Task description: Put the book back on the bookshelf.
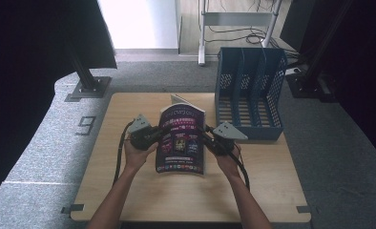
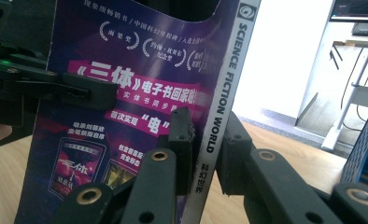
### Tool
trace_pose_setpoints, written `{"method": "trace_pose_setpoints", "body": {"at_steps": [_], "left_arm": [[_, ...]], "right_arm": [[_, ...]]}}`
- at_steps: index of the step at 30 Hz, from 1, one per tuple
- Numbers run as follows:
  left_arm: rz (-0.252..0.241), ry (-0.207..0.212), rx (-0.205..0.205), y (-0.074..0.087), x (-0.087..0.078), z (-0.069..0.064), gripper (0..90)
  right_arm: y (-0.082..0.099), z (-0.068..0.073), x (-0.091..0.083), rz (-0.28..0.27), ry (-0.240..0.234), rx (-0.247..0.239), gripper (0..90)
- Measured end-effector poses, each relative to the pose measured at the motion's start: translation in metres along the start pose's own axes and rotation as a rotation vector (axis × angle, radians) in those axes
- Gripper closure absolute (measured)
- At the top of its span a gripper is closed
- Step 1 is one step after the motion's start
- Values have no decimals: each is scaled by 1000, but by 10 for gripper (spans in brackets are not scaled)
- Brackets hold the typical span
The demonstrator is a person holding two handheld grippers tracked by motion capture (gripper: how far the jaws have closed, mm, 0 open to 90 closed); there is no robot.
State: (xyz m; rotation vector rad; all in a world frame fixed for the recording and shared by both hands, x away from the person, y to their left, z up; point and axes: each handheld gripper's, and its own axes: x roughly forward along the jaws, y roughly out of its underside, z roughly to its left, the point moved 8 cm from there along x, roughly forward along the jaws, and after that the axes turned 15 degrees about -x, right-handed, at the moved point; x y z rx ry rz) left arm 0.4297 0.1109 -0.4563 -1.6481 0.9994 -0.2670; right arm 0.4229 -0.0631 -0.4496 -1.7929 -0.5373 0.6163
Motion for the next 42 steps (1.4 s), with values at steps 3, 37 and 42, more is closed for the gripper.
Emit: {"method": "trace_pose_setpoints", "body": {"at_steps": [3, 37, 42], "left_arm": [[4, 1, -1, 7, 0, -2, 852], [-12, 3, 0, -3, 1, 5, 856], [-25, -8, -9, -6, 4, 5, 854]], "right_arm": [[6, 2, -4, 4, -1, -2, 779], [-3, 12, -16, -58, -10, -43, 795], [-4, 7, -12, -72, 12, -61, 799]]}}
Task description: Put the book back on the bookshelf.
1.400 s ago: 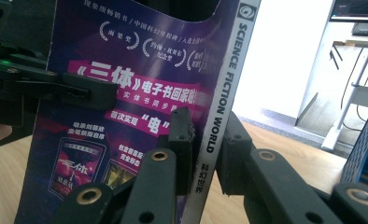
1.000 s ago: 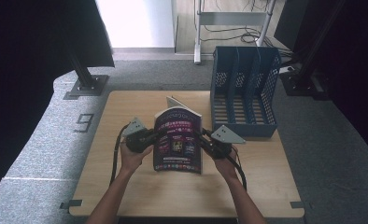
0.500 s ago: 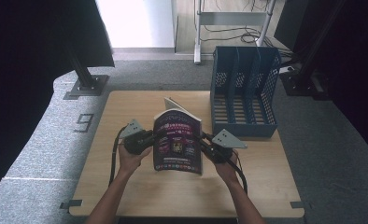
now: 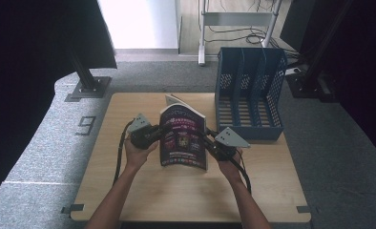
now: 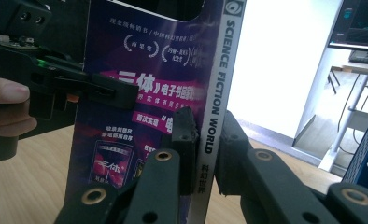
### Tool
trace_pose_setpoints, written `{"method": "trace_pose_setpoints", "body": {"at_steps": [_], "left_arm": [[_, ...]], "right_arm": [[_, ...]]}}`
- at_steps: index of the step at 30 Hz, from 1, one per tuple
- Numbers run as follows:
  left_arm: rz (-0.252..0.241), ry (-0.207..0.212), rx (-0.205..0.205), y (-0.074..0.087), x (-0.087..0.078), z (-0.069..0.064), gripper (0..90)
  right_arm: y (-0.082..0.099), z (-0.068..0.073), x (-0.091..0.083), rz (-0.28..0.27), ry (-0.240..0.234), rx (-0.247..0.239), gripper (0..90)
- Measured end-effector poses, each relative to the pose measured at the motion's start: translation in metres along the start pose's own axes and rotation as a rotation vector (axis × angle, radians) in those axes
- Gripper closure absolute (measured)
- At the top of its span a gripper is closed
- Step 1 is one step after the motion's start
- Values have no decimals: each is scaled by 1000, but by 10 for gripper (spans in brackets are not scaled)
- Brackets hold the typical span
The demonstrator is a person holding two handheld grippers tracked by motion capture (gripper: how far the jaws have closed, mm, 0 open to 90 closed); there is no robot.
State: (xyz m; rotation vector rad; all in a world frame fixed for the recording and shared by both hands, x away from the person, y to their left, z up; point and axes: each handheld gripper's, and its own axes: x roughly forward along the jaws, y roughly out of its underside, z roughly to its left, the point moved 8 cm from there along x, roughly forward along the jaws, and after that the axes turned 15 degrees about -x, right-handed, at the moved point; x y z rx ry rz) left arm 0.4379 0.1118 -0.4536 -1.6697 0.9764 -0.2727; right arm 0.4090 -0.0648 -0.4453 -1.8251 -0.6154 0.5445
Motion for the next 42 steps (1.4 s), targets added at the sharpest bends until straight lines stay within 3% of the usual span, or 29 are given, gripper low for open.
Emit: {"method": "trace_pose_setpoints", "body": {"at_steps": [9, 17, 27, 33, 42], "left_arm": [[-16, 15, -2, 7, -9, -7, 825], [-18, 14, -3, 9, -15, -7, 733], [-20, -58, -33, 7, -13, 7, 475], [4, -67, -51, 4, -10, 16, 359], [29, -44, -33, -1, -1, 11, 275]], "right_arm": [[2, 6, -9, -7, -19, 0, 803], [1, 12, -19, -22, -52, -5, 808], [0, 19, -26, -36, -73, -28, 810], [0, 21, -24, -29, -78, -42, 813], [0, 22, -26, -37, -88, -36, 813]]}}
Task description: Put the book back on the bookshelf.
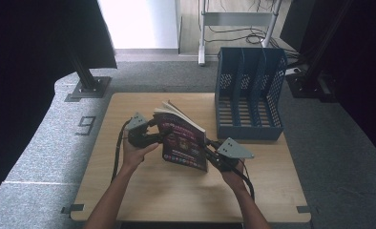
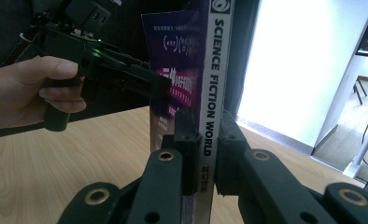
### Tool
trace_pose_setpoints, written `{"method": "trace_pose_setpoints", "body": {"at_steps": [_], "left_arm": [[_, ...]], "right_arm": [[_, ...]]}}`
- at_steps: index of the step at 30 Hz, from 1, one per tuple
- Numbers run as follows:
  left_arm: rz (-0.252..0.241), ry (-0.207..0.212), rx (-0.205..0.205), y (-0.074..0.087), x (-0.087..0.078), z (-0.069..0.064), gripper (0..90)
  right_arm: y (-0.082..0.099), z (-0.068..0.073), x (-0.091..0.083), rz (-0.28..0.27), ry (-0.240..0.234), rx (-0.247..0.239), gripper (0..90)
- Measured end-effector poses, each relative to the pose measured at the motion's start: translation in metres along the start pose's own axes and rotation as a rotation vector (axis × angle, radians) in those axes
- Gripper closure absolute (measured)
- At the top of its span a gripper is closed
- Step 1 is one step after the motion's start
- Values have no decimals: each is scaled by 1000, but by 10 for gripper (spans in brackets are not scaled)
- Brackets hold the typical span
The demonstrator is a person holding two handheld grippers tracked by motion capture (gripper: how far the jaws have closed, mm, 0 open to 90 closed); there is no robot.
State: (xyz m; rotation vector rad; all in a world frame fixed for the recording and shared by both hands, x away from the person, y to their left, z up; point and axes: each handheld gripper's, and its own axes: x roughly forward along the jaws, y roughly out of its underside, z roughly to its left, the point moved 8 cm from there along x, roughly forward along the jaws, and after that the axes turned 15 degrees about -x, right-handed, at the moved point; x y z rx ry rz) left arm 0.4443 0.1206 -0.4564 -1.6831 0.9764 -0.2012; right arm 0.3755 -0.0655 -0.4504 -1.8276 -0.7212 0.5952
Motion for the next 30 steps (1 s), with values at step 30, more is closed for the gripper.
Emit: {"method": "trace_pose_setpoints", "body": {"at_steps": [30], "left_arm": [[20, 56, 58, -10, 9, -15, 178]], "right_arm": [[1, 1, -2, -40, -33, -8, 810]]}}
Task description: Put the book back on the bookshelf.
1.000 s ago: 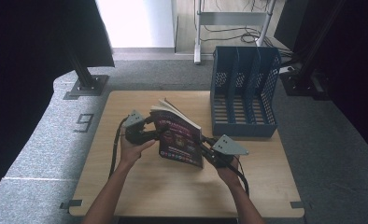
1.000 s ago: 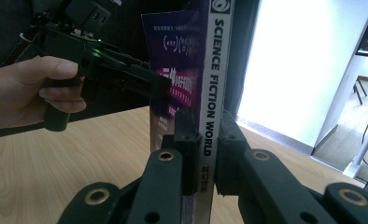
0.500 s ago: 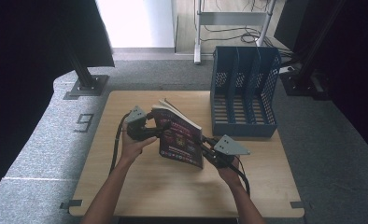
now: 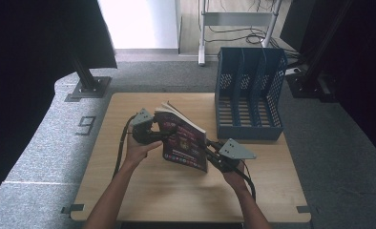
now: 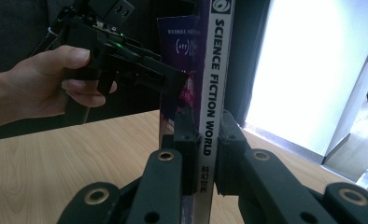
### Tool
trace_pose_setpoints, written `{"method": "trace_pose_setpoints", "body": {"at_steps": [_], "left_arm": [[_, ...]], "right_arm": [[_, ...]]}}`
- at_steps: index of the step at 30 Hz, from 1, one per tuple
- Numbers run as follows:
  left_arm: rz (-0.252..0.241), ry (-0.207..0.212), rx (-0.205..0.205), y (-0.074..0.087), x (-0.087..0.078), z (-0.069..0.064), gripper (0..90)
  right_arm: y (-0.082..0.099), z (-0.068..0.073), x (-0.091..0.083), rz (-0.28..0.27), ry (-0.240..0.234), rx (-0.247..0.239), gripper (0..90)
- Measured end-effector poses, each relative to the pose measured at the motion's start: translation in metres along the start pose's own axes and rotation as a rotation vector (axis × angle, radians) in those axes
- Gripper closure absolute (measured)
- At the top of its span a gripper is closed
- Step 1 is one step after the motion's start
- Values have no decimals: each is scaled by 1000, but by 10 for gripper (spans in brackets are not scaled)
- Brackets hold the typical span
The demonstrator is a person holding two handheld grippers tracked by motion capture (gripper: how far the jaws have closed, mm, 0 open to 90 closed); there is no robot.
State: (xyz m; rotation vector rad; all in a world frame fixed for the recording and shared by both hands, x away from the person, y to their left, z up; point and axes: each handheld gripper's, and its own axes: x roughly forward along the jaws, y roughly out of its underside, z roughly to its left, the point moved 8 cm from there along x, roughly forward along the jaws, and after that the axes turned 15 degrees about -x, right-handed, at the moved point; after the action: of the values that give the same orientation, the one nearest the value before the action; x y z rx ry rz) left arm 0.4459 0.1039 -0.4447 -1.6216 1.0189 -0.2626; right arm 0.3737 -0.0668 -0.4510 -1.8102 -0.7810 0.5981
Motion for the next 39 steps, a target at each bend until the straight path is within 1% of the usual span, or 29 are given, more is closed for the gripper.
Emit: {"method": "trace_pose_setpoints", "body": {"at_steps": [3, 9, 10, 16, 20, 23, 26, 31, 32, 33, 35, 39], "left_arm": [[0, 3, 4, 0, 0, -1, 180], [2, 8, 7, 1, -2, -3, 194], [0, 9, 11, 1, -2, -4, 196], [-14, 9, 14, -2, -3, -1, 192], [-11, 22, 10, -3, -2, 1, 183], [-7, 41, 12, -4, -1, -2, 184], [-7, 40, 25, -4, -1, -5, 190], [-16, 33, 35, -4, -2, -6, 211], [-18, 30, 39, -4, -2, -6, 214], [-18, 30, 39, -4, -2, -6, 215], [-20, 34, 34, -4, -2, -6, 217], [-21, 36, 36, -4, -2, -7, 222]], "right_arm": [[0, -1, -1, -5, -2, 7, 808], [-1, 0, -2, -12, -7, 2, 781], [-1, 0, -3, -11, -5, -6, 784], [0, -1, -5, -11, -4, -3, 804], [0, 0, -6, -15, -10, 0, 806], [0, 0, -5, -17, -16, -4, 804], [0, 2, -5, -24, -30, -4, 790], [-1, 3, -5, -29, -39, -9, 761], [-1, 3, -4, -22, -42, -24, 744], [-1, 3, -4, -22, -42, -24, 744], [-2, 3, 0, -12, -41, -40, 724], [-1, 1, 6, 2, -31, -37, 713]]}}
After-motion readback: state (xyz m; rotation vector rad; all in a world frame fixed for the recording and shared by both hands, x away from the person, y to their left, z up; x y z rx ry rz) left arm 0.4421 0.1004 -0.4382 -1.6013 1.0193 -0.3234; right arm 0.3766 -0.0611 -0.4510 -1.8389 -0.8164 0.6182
